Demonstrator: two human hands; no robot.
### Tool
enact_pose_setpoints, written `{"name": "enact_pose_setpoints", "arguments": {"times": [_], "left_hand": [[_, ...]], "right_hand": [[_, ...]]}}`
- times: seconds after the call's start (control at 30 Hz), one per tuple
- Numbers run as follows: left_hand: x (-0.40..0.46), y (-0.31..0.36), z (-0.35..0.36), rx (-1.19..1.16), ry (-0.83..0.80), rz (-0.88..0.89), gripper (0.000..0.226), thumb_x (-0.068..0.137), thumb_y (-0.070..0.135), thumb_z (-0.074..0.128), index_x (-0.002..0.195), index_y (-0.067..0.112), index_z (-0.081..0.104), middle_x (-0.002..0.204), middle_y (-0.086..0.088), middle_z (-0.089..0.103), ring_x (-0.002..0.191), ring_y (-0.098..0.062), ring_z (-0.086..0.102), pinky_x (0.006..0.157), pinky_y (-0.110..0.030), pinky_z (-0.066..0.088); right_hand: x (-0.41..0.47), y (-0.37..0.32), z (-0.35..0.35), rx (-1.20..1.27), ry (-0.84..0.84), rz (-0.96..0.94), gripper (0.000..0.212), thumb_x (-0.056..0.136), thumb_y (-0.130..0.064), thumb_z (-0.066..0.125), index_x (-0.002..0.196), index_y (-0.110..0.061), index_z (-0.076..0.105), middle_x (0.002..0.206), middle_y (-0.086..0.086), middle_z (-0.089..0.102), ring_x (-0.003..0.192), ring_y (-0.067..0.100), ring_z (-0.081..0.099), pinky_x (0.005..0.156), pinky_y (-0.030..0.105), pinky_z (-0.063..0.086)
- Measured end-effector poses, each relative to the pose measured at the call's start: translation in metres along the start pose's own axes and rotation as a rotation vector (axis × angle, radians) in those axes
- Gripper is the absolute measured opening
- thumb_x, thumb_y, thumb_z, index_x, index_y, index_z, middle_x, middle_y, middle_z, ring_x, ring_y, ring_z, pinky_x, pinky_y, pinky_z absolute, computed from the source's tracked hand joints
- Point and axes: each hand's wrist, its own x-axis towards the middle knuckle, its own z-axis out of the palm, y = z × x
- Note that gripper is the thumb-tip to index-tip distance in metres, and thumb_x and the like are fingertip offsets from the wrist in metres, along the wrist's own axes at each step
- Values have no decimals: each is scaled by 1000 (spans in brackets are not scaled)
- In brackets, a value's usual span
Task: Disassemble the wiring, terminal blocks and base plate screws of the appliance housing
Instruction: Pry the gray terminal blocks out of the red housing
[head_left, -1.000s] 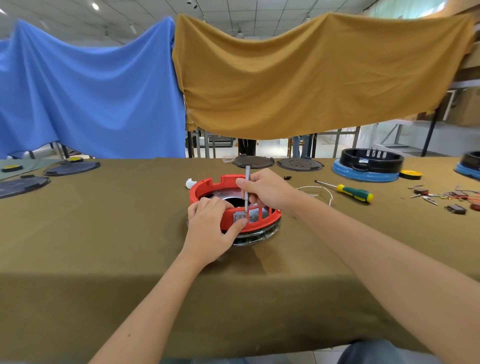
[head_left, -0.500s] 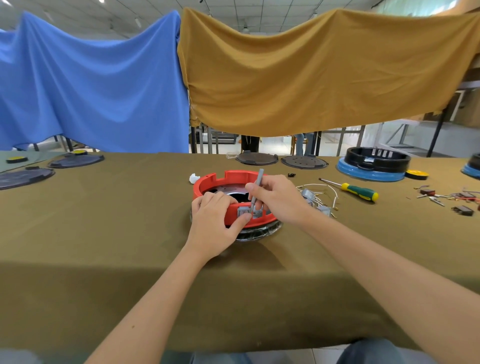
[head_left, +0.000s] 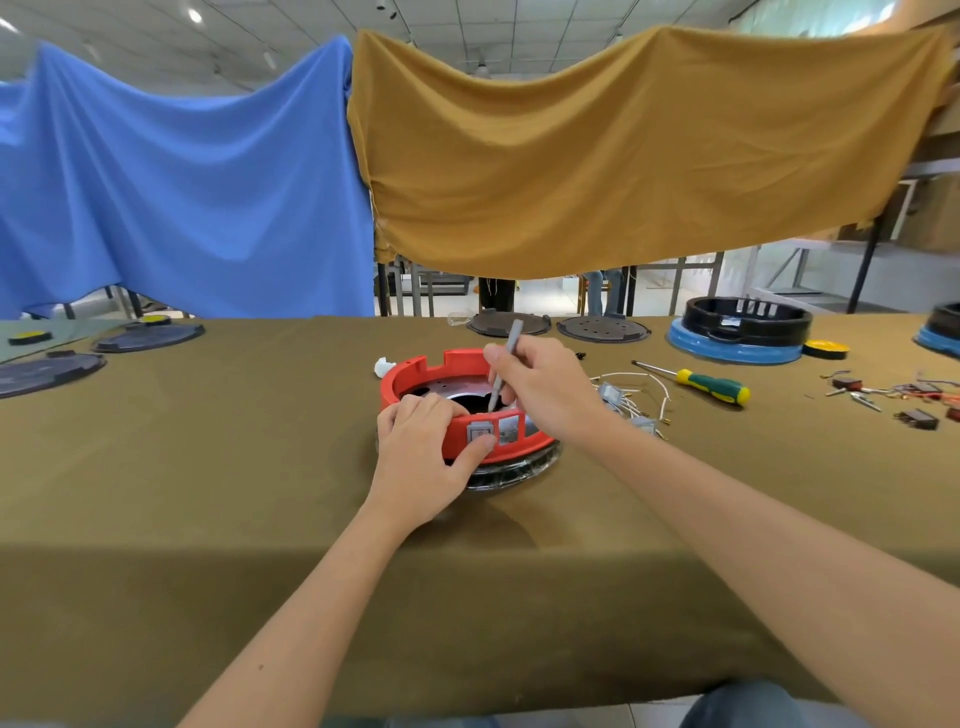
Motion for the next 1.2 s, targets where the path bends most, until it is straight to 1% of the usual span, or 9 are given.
{"name": "enact_pose_setpoints", "arguments": {"times": [0.07,0.17,0.27,0.37,0.53,0.7,0.83,1.03,1.2], "left_hand": [[0,-1,1,11,-4,1,43,84,62,48,97,23,62,93,13,57,100,-11,48,97,-29,24],[0,-1,1,6,10,4,41,84,63,47,95,25,60,90,16,52,96,-9,45,96,-28,24],[1,-1,1,18,8,4,37,86,60,50,92,25,60,86,17,49,95,-9,45,96,-30,27],[1,-2,1,37,-2,2,37,86,58,52,94,23,61,90,15,54,98,-11,48,97,-31,27],[1,-1,0,27,-8,0,38,85,60,54,95,23,61,88,13,56,95,-10,47,95,-27,24],[1,0,-1,18,-23,3,48,84,68,46,101,26,63,92,15,58,96,-9,47,97,-26,24],[1,0,-1,4,-23,21,47,84,68,47,105,28,63,98,17,60,100,-7,47,98,-27,25],[0,3,-3,-38,-13,18,33,85,56,47,91,25,58,86,17,52,95,-8,45,95,-27,24],[-4,5,-8,-44,-42,25,24,93,39,43,104,27,61,98,19,55,106,-5,46,108,-32,19]], "right_hand": [[0,-4,-1,40,-19,-43,32,103,-33,51,82,-13,65,64,-5,62,52,-2,53,58,17,42],[1,-6,5,-27,-98,-67,32,102,-34,54,86,-10,67,65,-5,64,52,-3,54,55,16,43],[1,-3,11,-146,-180,-84,30,101,-35,56,91,-8,66,78,4,71,66,11,66,67,30,55],[1,0,14,-166,-174,-104,29,100,-37,57,90,-11,66,83,10,71,74,24,68,72,39,57],[13,-8,18,-274,-232,-50,43,101,-39,53,85,0,62,76,14,67,61,19,55,63,39,50],[26,-16,21,-272,-331,28,40,102,-32,51,70,-8,53,56,-2,49,47,11,41,53,27,37],[27,-13,23,-262,-365,58,44,103,-31,48,66,-9,50,56,0,44,46,12,36,55,28,36],[10,-6,9,-61,-175,-2,39,103,-37,51,85,-5,64,66,1,58,57,12,51,59,27,44],[-16,20,-14,385,24,66,23,99,-25,60,92,-6,69,67,2,63,57,10,55,55,20,48]]}}
